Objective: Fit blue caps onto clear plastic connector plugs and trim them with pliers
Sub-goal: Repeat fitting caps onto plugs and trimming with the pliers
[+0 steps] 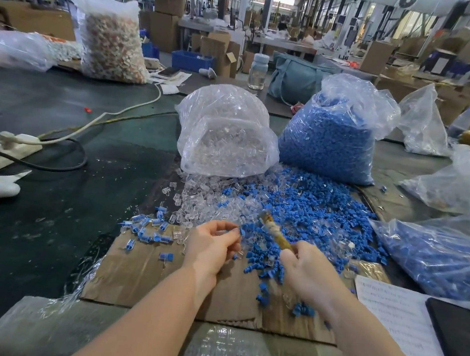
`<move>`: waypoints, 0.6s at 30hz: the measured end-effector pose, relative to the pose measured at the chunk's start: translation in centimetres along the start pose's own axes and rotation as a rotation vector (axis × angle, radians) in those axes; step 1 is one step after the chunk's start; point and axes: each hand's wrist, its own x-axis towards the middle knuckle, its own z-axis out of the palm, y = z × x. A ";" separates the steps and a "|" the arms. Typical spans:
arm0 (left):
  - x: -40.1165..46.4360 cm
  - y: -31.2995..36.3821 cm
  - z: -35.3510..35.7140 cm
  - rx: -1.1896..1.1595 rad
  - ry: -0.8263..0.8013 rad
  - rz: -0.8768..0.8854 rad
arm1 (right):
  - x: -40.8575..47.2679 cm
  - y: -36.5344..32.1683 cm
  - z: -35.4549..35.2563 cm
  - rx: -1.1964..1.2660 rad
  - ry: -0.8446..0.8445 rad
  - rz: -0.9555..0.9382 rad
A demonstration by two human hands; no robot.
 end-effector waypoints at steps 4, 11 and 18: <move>0.4 0.4 0.1 0.001 0.034 0.013 | -0.8 -0.8 -0.2 0.408 -0.260 0.123; 0.8 0.8 -0.4 0.019 0.096 0.027 | -1.1 -0.7 0.1 0.560 -0.393 0.193; 0.9 0.6 -0.6 0.061 0.165 0.053 | -1.6 -1.2 0.2 0.543 -0.475 0.149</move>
